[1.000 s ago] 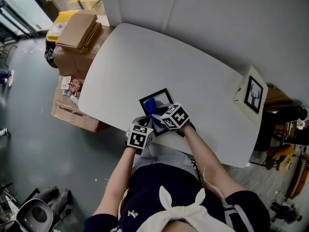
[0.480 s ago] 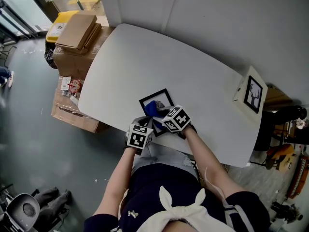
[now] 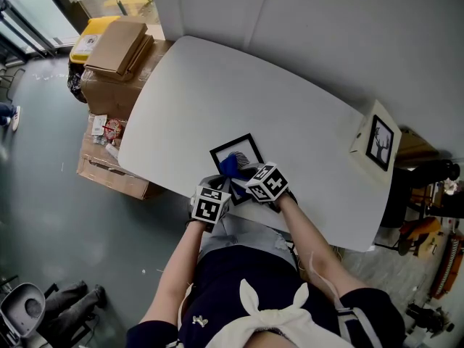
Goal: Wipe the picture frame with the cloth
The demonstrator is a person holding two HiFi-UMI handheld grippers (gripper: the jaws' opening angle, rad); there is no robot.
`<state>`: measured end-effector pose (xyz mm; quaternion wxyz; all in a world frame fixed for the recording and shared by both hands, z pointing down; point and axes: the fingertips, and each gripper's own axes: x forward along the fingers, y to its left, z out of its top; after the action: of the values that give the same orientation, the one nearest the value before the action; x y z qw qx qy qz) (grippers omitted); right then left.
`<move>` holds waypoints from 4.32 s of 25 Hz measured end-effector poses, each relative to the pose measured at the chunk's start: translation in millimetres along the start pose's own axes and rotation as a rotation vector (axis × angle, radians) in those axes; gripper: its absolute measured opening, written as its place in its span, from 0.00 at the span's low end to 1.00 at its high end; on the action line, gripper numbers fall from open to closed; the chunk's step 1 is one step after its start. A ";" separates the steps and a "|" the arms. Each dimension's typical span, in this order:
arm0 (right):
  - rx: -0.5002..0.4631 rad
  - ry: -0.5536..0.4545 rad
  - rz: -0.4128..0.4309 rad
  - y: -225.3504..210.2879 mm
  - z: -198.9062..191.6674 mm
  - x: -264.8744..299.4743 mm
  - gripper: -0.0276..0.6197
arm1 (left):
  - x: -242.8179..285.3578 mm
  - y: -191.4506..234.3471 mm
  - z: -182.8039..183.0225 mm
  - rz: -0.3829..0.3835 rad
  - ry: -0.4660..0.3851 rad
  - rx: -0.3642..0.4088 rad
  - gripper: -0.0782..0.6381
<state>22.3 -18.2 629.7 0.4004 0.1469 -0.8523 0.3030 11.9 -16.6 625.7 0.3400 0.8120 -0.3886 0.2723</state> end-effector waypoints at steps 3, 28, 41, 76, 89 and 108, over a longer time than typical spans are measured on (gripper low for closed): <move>0.004 -0.005 -0.011 1.5 -1.7 0.3 0.17 | -0.1 0.6 -0.2 -0.001 -0.001 0.002 0.11; -0.035 -0.043 -0.157 -15.6 -3.5 -10.4 0.17 | 1.3 1.0 -0.9 0.001 -0.006 0.006 0.11; -0.015 -0.033 -0.207 -33.1 -5.1 -19.9 0.17 | -0.3 0.0 -0.3 -0.006 -0.012 0.010 0.11; 0.063 0.015 -0.253 -64.1 -15.2 -42.5 0.17 | 1.6 -1.1 0.1 -0.013 -0.022 0.015 0.11; 0.101 0.019 -0.223 -57.1 -27.0 -46.8 0.17 | 1.2 0.2 1.4 -0.007 -0.035 0.035 0.11; 0.156 0.011 -0.198 -46.8 -45.3 -56.9 0.17 | -0.5 -2.1 -0.7 -0.009 -0.019 0.024 0.11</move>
<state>108.5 -25.3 626.8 0.4204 0.2591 -0.8053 0.3281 13.2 -14.9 625.1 0.3276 0.8203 -0.3850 0.2676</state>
